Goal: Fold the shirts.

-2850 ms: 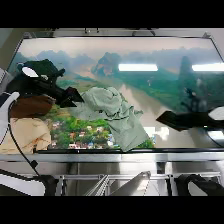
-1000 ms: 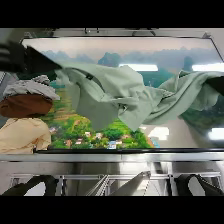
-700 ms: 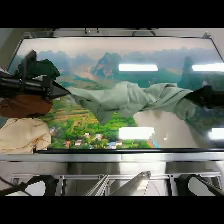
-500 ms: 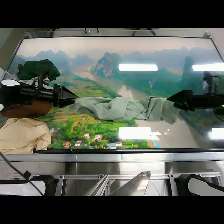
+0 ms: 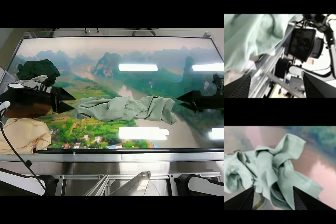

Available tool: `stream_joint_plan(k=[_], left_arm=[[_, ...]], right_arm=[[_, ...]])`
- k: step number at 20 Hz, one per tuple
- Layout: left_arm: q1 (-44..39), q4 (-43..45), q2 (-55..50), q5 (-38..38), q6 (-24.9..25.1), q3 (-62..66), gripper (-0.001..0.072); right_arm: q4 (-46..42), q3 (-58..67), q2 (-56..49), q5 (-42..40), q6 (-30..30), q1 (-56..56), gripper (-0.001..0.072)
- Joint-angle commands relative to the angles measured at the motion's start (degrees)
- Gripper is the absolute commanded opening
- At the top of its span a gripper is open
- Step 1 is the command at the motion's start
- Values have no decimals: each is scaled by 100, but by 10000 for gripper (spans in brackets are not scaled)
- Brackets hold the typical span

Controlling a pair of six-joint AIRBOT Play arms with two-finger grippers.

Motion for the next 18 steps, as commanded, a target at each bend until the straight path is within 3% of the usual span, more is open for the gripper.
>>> stream_joint_plan(k=[1, 4, 8, 12, 13, 14, 15, 16, 17, 18], left_arm=[[-374, 1209, 232, 654, -35, -741, 710], [-540, 1425, 258, 1368, -42, -1213, 710], [-1010, 330, 140, 1738, 328, -1202, 709], [-1753, 210, -304, 2076, 275, -328, 691], [-1899, 192, -450, 2109, 238, -72, 691], [-2033, 179, -599, 2122, 221, 184, 687], [-2135, 188, -708, 2146, 179, 404, 510], [-2216, 201, -828, 2140, 179, 636, 148], [-2260, 214, -925, 2122, 151, 837, 3], [-2288, 195, -981, 2087, 79, 1040, 4]], right_arm=[[-695, -306, -15, -146, 122, 85, 529], [-914, -654, -15, -201, 177, 173, 529], [-61, -713, -17, -247, -208, 621, 528], [389, -708, -72, -1134, -271, 1381, 526], [481, -697, -105, -1303, -271, 1539, 512], [544, -678, -129, -1447, -273, 1663, 387], [588, -675, -129, -1578, -273, 1733, 234], [621, -662, -129, -1635, -273, 1731, 144], [608, -627, -127, -1631, -273, 1707, 10], [612, -588, -111, -1585, -278, 1655, 16]])
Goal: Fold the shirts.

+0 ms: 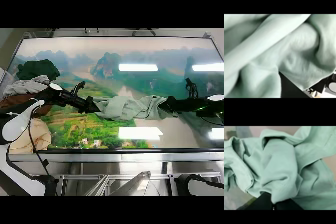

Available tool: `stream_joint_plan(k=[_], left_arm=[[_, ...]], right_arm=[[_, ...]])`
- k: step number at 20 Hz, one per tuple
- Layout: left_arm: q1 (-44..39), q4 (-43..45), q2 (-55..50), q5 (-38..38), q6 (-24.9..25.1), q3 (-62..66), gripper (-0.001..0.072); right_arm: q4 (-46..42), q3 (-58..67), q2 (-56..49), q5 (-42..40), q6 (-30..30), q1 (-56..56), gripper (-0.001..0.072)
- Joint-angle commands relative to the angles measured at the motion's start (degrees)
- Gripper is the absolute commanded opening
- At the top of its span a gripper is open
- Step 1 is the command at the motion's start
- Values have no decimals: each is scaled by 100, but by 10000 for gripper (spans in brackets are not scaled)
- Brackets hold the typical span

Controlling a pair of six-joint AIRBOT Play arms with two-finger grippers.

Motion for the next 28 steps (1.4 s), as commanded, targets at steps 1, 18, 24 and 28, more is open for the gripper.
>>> stream_joint_plan(k=[1, 18, 24, 28], left_arm=[[-221, -114, -264, -63, -109, 745, 5], [1360, -4321, 4317, -1926, -201, 3407, 26], [1408, -1982, 4544, -761, -190, 1467, 32], [1174, -1683, 3182, -162, 636, -103, 305]], right_arm=[[142, 118, 39, -98, -20, -11, 16], [1384, 3215, 4992, 566, -317, -2256, 15], [1270, 2835, 3565, 1049, -297, -1296, 16], [-284, 2159, 1510, 605, -293, -50, 32]])
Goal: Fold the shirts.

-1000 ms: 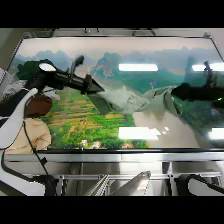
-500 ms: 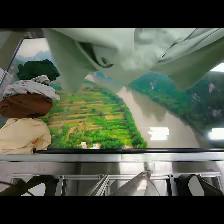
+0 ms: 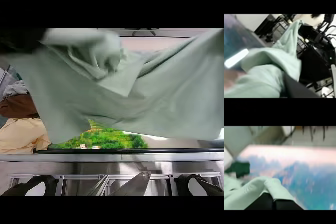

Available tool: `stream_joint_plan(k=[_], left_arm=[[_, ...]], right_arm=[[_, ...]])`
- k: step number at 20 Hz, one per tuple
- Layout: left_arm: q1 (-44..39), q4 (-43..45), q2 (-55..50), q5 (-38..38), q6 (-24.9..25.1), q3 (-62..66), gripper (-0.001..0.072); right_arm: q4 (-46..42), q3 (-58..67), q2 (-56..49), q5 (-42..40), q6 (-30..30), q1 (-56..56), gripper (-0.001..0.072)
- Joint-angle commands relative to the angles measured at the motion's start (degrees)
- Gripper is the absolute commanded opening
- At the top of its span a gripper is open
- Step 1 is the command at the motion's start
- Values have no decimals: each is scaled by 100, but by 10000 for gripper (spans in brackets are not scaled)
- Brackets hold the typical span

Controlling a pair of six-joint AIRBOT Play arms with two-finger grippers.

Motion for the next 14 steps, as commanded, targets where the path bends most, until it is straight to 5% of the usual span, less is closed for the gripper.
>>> stream_joint_plan(k=[1, 2, 3, 4, 5, 6, 10, 14], left_arm=[[-101, 656, -1202, 911, 614, -1150, 337], [-15, 678, -1637, 1082, 741, -1187, 337], [164, 675, -2087, 1045, 837, -1073, 338], [352, 671, -2461, 822, 809, -868, 339], [584, 673, -2809, 474, 719, -605, 482], [809, 678, -3047, 114, 509, -374, 720], [1541, 1714, -3460, -1440, -474, 219, 699], [1565, 3773, -3073, -1318, -1108, -387, 699]], right_arm=[[-1423, -382, -1777, -623, 149, 839, 216], [-1692, -367, -2328, -861, 413, 844, 455], [-1790, -304, -2734, -883, 564, 748, 508], [-1797, -219, -3045, -776, 702, 597, 508], [-1794, -195, -3185, -621, 699, 431, 508], [-1840, -195, -3202, -354, 697, 247, 508], [-2623, -404, -3027, 1008, 1084, -398, 506], [-3163, -1856, -2964, 879, 1300, -568, 506]])
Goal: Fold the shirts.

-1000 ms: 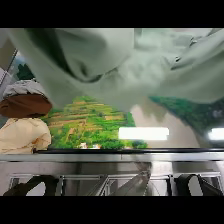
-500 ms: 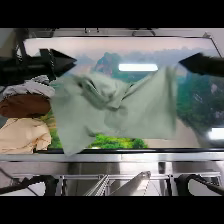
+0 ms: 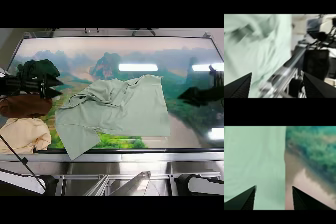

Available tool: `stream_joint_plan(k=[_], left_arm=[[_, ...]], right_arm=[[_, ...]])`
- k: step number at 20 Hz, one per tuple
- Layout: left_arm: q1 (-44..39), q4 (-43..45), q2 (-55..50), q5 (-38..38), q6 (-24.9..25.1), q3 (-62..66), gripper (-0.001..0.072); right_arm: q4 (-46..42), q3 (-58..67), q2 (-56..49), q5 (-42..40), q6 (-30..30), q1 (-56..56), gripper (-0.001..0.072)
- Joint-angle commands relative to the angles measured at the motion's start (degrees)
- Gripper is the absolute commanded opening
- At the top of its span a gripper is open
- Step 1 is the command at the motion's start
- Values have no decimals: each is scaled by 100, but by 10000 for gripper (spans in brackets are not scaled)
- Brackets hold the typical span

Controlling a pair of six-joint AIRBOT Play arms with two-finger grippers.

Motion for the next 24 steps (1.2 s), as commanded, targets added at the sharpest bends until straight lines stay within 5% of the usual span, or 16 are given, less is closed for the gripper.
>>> stream_joint_plan(k=[1, 8, 9, 10, 12, 18, 21, 24], left_arm=[[129, 1707, 293, -76, -538, -575, 699], [507, 2876, 1008, 560, -686, -1714, 699], [566, 2911, 1014, 647, -688, -1801, 699], [621, 2920, 1012, 787, -686, -1908, 699], [686, 2922, 1008, 1156, -686, -2124, 699], [149, 2802, 424, 2116, -686, -2188, 698], [-186, 2588, 260, 2170, -592, -1888, 408], [-564, 2026, 92, 1274, 15, -1482, 28]], right_arm=[[-463, -1231, -4, -68, 177, -140, 506], [4, -2441, -85, -778, 9, 468, 460], [173, -2441, -151, -833, -83, 680, 346], [402, -2435, -201, -887, -170, 861, 332], [903, -2376, -203, -866, -501, 1084, 17], [1099, -2041, 195, -678, -505, 1080, 17], [1143, -2022, 356, -522, -509, 1010, 17], [1150, -1836, 409, -46, -505, 763, 17]])
